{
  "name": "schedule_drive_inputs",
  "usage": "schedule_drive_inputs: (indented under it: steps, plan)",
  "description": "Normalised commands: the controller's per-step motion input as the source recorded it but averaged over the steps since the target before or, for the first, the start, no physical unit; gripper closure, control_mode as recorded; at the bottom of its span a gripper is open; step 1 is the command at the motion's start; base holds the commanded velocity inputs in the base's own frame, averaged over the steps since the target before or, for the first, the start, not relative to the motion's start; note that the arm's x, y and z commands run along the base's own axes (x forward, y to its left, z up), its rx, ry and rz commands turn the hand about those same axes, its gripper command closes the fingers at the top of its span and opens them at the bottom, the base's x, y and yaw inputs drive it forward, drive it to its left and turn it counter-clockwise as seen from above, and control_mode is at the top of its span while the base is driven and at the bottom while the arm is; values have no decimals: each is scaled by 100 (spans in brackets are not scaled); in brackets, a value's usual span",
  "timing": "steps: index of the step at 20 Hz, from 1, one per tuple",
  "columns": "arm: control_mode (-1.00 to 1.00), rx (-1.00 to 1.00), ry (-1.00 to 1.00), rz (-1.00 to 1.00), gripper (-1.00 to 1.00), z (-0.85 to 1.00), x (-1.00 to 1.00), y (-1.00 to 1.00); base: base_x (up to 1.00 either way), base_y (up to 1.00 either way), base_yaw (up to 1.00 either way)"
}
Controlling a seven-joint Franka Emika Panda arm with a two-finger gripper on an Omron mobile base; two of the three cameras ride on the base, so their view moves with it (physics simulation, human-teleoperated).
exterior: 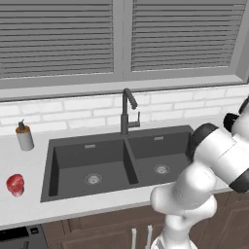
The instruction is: Pick the cucumber from the sink and place it in the bowl. Then pick the bowl and place it in the microwave. Then close the microwave door and press the start button.
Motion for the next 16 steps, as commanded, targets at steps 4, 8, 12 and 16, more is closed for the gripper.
schedule_drive_inputs:
  steps: [4, 8, 12, 16]
  plan:
    - [-100, -5, -6, 3, 100, 76, -28, 60, 0, 0, 0]
    - [-100, -6, -5, 3, 100, 71, -38, 53, 0, 0, 0]
    - [-100, -5, -4, 3, 100, 68, -47, 44, 0, 0, 0]
    - [-100, -5, 0, 4, 100, 47, -38, 51, 0, 0, 0]
